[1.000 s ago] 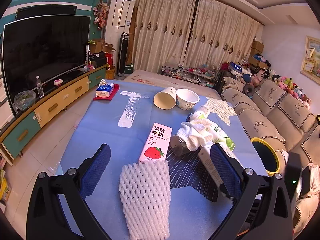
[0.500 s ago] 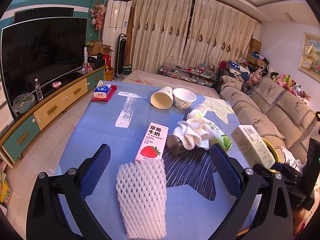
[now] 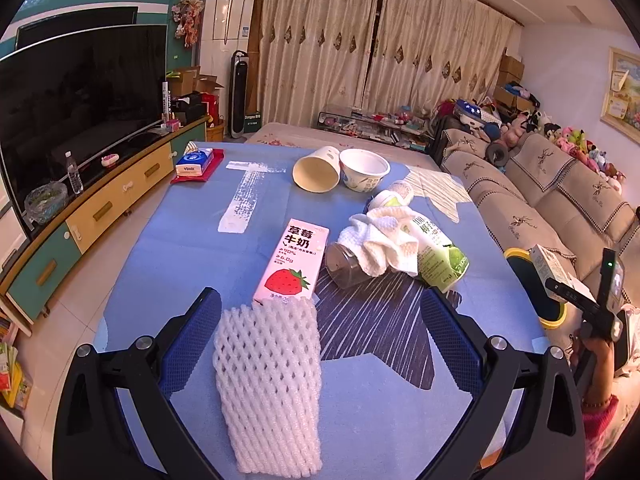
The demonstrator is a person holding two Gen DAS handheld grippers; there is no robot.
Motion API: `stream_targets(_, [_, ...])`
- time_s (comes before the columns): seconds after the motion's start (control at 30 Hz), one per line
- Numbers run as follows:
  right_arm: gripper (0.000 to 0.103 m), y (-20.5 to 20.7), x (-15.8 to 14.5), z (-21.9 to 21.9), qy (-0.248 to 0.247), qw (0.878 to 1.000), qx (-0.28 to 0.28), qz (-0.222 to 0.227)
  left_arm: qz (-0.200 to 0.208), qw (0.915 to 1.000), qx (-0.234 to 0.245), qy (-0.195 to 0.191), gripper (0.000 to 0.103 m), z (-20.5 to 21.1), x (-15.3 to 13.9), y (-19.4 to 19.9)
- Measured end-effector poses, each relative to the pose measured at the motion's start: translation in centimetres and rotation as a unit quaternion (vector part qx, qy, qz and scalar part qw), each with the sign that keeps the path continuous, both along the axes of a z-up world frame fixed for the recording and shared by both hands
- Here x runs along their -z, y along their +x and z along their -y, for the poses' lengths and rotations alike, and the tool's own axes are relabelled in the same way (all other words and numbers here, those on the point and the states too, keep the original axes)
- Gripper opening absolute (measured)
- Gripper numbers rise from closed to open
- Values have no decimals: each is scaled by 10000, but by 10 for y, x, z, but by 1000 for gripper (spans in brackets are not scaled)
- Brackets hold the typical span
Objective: Collect trash
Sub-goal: 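Carry the white box to the bin and release it with the right gripper, then grasp the white foam fruit net with the left gripper and lift it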
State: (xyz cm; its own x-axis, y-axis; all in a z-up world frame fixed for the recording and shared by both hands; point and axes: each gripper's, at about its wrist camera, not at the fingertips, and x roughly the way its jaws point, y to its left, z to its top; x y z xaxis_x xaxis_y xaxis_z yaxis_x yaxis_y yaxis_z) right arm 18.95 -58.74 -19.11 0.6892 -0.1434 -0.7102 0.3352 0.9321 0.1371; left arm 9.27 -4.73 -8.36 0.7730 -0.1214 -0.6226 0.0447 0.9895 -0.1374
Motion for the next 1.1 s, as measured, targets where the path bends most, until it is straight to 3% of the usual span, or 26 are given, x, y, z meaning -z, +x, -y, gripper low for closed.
stream_targets(0.2, [68, 32, 38, 34, -14, 9981, 368, -496, -84, 9999, 78, 89, 98, 12, 4, 7])
stream_targets(0.4, [70, 45, 51, 43, -100, 9964, 512, -667, -145, 9998, 99, 123, 98, 16, 7, 13])
stream_targets(0.67, [73, 19, 26, 28, -63, 9980, 539, -331, -254, 9995, 72, 165, 98, 13, 14, 12])
stream_targets(1.1, [78, -14, -15, -17, 23, 9998, -30, 203, -786, 9957, -12, 493, 98, 2, 52, 4])
